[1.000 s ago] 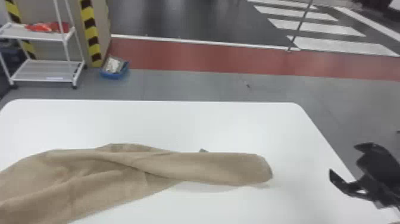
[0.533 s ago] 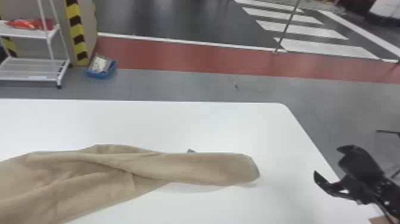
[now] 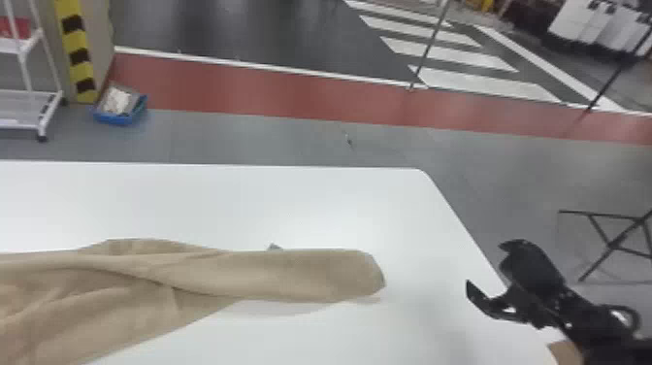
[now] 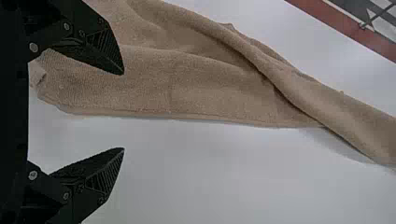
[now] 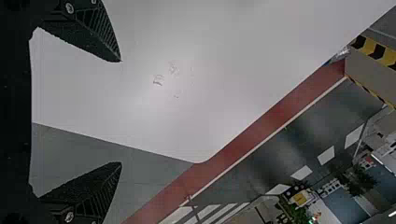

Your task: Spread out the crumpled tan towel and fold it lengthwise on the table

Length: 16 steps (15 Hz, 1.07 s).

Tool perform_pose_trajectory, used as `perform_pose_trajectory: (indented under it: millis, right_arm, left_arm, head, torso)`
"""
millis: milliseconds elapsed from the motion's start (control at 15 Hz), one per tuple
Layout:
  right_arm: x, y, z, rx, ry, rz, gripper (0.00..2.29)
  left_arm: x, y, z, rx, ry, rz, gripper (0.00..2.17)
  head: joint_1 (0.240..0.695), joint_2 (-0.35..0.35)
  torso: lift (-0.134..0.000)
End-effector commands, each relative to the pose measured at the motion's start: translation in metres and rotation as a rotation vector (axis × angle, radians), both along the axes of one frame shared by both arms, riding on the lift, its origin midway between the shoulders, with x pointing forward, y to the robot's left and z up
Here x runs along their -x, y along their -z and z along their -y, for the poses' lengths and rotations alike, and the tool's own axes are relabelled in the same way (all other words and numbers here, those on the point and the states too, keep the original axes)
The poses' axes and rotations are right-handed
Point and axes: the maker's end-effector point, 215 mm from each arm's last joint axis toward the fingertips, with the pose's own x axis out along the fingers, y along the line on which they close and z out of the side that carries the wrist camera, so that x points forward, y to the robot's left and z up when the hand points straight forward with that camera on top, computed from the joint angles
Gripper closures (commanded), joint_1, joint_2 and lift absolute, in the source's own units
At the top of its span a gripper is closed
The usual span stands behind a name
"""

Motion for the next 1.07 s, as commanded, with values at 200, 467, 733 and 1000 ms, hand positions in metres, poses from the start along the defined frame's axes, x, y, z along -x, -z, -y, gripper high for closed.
perform_pose_trajectory:
  millis: [200,467,733,1000]
  right_arm:
    - [0.003,0.005,0.004,-0.002,0.009,-0.007,0.1]
    - [0.0,0.005,0.002,-0.007,0.008,-0.004,0.1]
    - [0.001,0.005,0.003,-0.003,0.01,-0.005,0.1]
    - [0.0,0.005,0.003,-0.007,0.013,-0.003,0.1]
  left_arm:
    - [-0.005,0.0,-0.036,-0.241,-0.007,0.049,0.44]
    - [0.001,0.006,-0.042,-0.332,0.012,0.05,0.51]
    - [0.006,0.01,-0.035,-0.367,0.055,0.047,0.52]
    - [0.006,0.018,-0.033,-0.452,0.081,0.076,0.52]
  head:
    - [0.695,-0.331]
    - [0.695,-0.293]
    - [0.695,-0.292]
    - [0.695,-0.312]
  torso:
    - [-0.124]
    - [-0.124]
    - [-0.124]
    - [-0.124]
